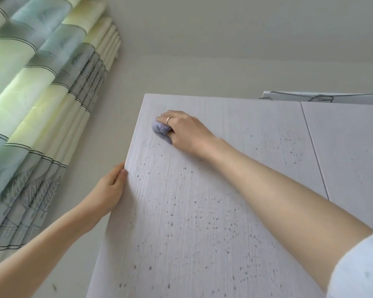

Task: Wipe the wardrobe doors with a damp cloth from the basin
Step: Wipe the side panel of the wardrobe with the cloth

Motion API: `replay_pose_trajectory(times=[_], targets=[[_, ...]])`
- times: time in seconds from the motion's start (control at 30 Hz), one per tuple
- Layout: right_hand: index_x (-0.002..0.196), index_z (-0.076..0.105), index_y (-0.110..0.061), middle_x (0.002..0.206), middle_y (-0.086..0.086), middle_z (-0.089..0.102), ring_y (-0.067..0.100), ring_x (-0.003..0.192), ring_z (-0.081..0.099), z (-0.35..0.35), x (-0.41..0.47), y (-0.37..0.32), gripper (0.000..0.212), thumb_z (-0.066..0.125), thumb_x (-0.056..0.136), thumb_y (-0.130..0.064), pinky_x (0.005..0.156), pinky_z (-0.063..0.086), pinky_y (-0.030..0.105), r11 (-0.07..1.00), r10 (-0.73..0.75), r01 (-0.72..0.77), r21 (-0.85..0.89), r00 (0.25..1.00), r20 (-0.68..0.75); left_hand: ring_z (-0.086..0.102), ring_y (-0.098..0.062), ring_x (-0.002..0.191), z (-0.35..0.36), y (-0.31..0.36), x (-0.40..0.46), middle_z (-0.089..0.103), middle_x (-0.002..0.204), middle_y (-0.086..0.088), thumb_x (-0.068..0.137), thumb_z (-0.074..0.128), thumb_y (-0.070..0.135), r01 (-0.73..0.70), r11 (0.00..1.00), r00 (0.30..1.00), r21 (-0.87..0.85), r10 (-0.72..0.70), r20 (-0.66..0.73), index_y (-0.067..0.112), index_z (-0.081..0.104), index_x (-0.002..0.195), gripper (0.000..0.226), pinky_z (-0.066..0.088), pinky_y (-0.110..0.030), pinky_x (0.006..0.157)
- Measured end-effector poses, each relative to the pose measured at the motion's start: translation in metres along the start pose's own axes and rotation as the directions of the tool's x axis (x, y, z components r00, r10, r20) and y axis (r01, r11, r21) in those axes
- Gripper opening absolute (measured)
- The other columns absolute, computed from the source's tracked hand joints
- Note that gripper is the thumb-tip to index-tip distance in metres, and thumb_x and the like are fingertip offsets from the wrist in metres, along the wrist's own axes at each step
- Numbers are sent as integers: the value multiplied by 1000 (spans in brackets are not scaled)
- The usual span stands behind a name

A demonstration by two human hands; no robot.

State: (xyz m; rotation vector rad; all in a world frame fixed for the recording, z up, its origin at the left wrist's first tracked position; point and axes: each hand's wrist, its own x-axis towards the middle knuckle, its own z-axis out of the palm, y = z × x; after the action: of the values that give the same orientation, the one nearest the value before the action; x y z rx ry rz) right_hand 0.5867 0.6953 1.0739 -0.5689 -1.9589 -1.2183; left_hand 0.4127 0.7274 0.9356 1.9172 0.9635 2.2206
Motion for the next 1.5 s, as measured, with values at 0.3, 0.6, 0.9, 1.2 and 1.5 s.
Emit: replay_pose_trajectory(times=[0.3, 0.6, 0.9, 1.2, 1.5], targets=[[83, 58, -17, 108, 8, 57, 25, 103, 51, -5, 42, 13, 29, 42, 77, 6, 75, 37, 26, 954, 282, -299, -36, 929, -238, 52, 12, 97, -4, -2, 1, 52, 102, 37, 103, 30, 27, -34, 999, 996, 29, 32, 84, 50, 48, 110, 30, 36, -6, 76], [98, 59, -11, 117, 7, 55, 26, 112, 49, 9, 78, 4, 19, 43, 88, -12, 90, 44, 34, 988, 124, -131, -79, 988, -88, 44, 30, 93, -10, -1, 0, 49, 94, 52, 103, 30, 27, -50, 998, 987, 30, 45, 157, 68, 40, 102, 42, 39, -3, 74], [113, 65, -13, 127, 2, 58, 18, 124, 47, 25, 5, -28, 38, 50, 82, 2, 97, 39, 28, 971, -223, 223, 85, 975, -4, 51, 2, 111, -9, -1, -7, 53, 112, 36, 103, 30, 30, 12, 996, 990, -84, 0, 143, 65, 42, 105, 37, 41, -29, 98], [95, 65, -12, 107, -1, 61, 19, 119, 48, 7, 13, -9, 22, 47, 85, -4, 89, 43, 30, 996, 83, -82, 19, 986, -145, 48, -1, 115, -13, 6, -12, 49, 110, 41, 103, 29, 30, 44, 998, 984, -38, -36, 173, 66, 41, 102, 38, 39, -26, 98], [116, 63, -19, 131, -4, 55, 17, 124, 46, -17, -1, 20, 34, 52, 87, -6, 99, 39, 30, 999, 33, -32, -44, 999, 25, 50, -6, 115, -9, 5, -16, 54, 114, 31, 103, 29, 29, 58, 998, 993, -14, -56, 106, 61, 43, 108, 36, 40, -35, 103]])
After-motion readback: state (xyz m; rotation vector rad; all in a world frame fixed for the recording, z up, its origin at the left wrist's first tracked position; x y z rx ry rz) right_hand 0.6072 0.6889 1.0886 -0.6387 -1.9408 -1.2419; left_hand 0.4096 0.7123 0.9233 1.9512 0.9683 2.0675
